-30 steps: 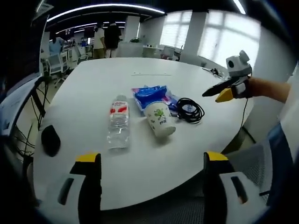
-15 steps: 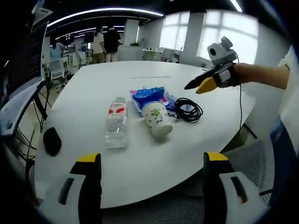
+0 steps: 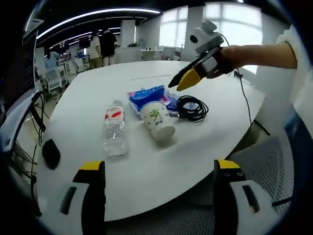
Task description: Arrange the tabletop items into an orderly group along one side of the table until the central work area is clear of visible clutter.
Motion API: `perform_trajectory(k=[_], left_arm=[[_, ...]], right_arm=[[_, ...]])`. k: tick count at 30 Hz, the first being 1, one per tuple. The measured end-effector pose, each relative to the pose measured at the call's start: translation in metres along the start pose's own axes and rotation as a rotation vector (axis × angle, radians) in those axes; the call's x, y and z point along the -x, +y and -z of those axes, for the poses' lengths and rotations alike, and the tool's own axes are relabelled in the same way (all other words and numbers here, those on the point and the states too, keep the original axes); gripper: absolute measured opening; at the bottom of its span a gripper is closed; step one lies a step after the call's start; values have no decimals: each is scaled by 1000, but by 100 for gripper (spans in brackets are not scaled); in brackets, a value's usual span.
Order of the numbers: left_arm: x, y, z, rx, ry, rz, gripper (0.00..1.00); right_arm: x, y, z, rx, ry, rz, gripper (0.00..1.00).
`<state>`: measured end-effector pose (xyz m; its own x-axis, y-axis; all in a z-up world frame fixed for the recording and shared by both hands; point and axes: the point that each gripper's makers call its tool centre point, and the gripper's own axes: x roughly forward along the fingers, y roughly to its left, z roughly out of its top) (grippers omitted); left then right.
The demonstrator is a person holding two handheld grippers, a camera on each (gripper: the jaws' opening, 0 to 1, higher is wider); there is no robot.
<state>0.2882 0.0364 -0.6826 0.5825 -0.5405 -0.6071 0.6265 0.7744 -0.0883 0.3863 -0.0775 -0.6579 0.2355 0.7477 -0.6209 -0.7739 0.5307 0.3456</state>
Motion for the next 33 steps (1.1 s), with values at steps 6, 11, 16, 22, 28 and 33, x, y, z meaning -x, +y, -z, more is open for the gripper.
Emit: perform_trajectory(k=[6, 11, 16, 22, 28, 33], left_arm=[[-5, 8, 0, -11, -3, -54, 91], [-5, 8, -4, -16, -25, -61, 86], [-6, 12, -4, -10, -28, -76, 85], [-6, 12, -3, -18, -25, -78, 84], [-7, 11, 0, -40, -11, -84, 83], [-7, 14, -1, -39, -11, -94, 82]], right_arm=[[-16, -2, -5, -18, 8, -28, 47], [-33, -12, -4, -36, 12, -41, 43], [-46, -17, 9, -38, 58, -58, 39], [-53, -15, 18, -44, 94, -77, 37], [-55, -5, 25, -41, 101, -106, 31], [-54, 2, 33, -42, 99, -128, 17]])
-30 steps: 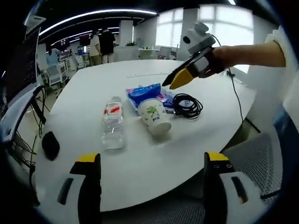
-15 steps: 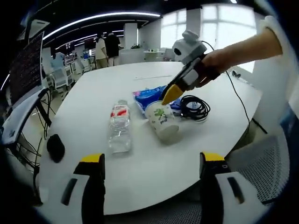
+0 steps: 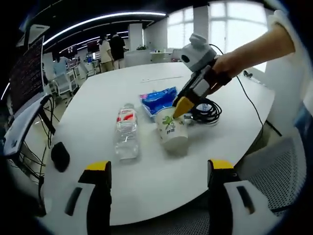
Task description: Arrange the tabletop items into an orderly group along one side of the table until the central work area is clear of visible clutter.
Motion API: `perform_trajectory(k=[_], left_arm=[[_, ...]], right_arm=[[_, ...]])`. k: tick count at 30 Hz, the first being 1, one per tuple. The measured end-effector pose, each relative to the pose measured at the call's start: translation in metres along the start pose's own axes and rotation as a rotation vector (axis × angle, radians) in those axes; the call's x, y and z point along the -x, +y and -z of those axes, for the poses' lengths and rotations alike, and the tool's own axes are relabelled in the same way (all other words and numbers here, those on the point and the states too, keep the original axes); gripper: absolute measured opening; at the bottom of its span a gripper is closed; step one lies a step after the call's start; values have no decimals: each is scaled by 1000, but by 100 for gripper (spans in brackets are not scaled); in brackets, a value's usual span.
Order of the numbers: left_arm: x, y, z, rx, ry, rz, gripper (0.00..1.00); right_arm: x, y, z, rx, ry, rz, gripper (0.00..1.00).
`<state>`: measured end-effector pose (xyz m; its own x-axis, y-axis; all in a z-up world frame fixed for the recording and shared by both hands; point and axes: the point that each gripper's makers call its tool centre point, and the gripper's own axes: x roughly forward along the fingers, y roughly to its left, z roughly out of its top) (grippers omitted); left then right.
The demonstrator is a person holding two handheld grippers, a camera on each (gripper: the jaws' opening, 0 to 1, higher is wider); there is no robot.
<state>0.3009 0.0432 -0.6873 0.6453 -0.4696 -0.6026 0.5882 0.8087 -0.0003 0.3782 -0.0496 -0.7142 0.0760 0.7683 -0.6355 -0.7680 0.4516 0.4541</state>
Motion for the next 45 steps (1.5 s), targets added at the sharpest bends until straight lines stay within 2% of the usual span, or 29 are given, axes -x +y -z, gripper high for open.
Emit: perform_trajectory(k=[4, 9, 14, 18, 26, 34, 37, 42, 45], left_arm=[[0, 0, 2, -11, 8, 0, 81], [-1, 0, 3, -19, 16, 1, 81], [-1, -1, 4, -23, 20, 4, 81], [-2, -3, 6, -36, 27, 9, 80], [-2, -5, 7, -50, 36, 16, 80], [-3, -3, 7, -31, 33, 12, 80], [-3, -3, 8, -37, 38, 13, 79], [-3, -4, 9, -39, 44, 13, 78], [-3, -5, 10, -44, 53, 20, 77]], right_arm=[[-1, 8, -3, -6, -54, -18, 12], [-3, 19, 0, -22, -78, -42, 9], [2, 33, -9, -91, -145, -92, 3], [10, 44, -15, -107, -187, -127, 0], [25, 52, -15, -38, -187, -116, 0], [50, 46, -24, 16, -217, -83, 0], [58, 41, -26, 90, -207, -52, 0], [69, 37, -32, 162, -200, -30, 0], [75, 30, -38, 230, -175, -8, 0]])
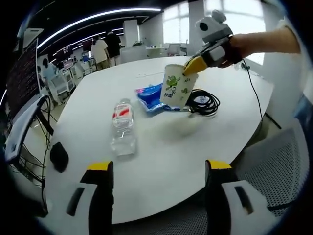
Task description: Arrange the tabletop items into an orderly group along one side of the table until the central work area is clear of visible clutter.
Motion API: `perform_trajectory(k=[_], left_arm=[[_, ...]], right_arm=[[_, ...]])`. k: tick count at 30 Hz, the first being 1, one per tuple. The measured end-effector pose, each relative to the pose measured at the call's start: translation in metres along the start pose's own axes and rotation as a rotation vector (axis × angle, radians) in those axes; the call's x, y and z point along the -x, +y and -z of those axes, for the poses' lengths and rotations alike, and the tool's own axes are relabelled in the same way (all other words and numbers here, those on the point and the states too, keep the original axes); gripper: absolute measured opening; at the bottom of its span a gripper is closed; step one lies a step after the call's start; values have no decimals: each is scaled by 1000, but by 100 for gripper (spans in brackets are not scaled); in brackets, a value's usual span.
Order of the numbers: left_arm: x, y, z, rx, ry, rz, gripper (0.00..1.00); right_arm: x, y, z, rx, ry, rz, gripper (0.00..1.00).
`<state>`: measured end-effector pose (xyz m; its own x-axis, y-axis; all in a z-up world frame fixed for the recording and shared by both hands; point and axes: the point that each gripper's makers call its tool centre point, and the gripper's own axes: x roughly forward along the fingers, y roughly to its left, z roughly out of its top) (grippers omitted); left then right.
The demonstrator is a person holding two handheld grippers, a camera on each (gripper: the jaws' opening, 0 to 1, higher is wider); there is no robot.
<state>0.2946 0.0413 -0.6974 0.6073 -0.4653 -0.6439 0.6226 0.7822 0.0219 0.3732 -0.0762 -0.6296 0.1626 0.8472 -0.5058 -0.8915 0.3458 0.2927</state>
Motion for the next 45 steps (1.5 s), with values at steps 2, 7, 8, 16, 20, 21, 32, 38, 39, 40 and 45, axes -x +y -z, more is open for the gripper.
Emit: perform_trajectory(k=[2, 7, 8, 16, 20, 21, 32, 38, 39, 40, 45], left_arm=[[-1, -3, 1, -10, 9, 8, 76], [-1, -4, 1, -15, 7, 15, 77], [-1, -3, 1, -11, 6, 14, 77], [-2, -5, 4, -10, 19, 21, 77], [-4, -7, 6, -15, 29, 31, 77], [-4, -7, 6, -13, 29, 32, 77], [-6, -10, 13, -16, 63, 49, 76], [-8, -11, 17, -11, 84, 57, 76], [-8, -11, 17, -9, 85, 57, 75], [-8, -10, 17, -7, 88, 55, 75], [-9, -8, 20, 3, 104, 47, 74]], right_arm=[[3, -6, -4, 38, 12, 12, 0], [11, -23, -11, 140, 68, 27, 0], [14, -28, -14, 171, 85, 32, 0], [26, -70, -35, 301, 157, 81, 0], [31, -94, -43, 378, 214, 106, 0], [32, -98, -45, 389, 221, 109, 0], [28, -154, -56, 504, 335, 115, 0], [17, -179, -53, 549, 399, 121, 0], [15, -181, -53, 552, 404, 117, 0], [11, -184, -52, 558, 419, 115, 0], [-4, -195, -49, 570, 450, 103, 0]])
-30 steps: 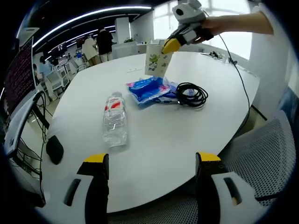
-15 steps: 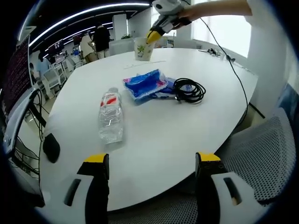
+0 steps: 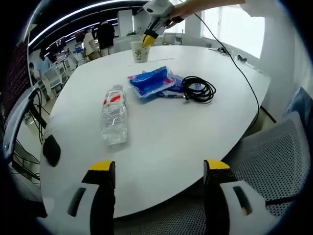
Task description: Arrange the tabletop items into an orderly group along one side of the table until the central work area is clear of visible clutter.
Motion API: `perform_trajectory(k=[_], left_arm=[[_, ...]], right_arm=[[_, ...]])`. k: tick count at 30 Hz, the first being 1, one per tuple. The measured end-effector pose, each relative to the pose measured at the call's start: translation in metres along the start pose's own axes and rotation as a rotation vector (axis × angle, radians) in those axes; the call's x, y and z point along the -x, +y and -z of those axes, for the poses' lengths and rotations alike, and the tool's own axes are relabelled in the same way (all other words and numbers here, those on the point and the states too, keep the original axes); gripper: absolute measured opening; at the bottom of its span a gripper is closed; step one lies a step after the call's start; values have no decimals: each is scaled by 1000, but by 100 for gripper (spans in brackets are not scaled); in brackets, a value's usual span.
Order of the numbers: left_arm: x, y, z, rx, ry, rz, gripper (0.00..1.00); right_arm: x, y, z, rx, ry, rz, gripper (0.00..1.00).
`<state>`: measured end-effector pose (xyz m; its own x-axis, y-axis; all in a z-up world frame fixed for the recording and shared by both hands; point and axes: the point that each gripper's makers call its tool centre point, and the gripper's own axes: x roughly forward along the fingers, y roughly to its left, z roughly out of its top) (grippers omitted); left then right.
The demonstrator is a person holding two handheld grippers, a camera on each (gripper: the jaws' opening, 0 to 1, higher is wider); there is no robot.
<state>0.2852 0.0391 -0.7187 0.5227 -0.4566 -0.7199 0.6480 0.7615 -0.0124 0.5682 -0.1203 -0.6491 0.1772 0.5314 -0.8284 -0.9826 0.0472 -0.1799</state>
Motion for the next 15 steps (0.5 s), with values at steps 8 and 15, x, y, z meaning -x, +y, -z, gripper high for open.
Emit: perform_trajectory(k=[8, 15], left_arm=[[-1, 4, 2, 0, 14, -15, 74], [-1, 4, 4, 3, 22, -17, 74]], right_arm=[[-21, 5, 6, 11, 8, -44, 0], [-27, 9, 8, -1, -19, -57, 0]])
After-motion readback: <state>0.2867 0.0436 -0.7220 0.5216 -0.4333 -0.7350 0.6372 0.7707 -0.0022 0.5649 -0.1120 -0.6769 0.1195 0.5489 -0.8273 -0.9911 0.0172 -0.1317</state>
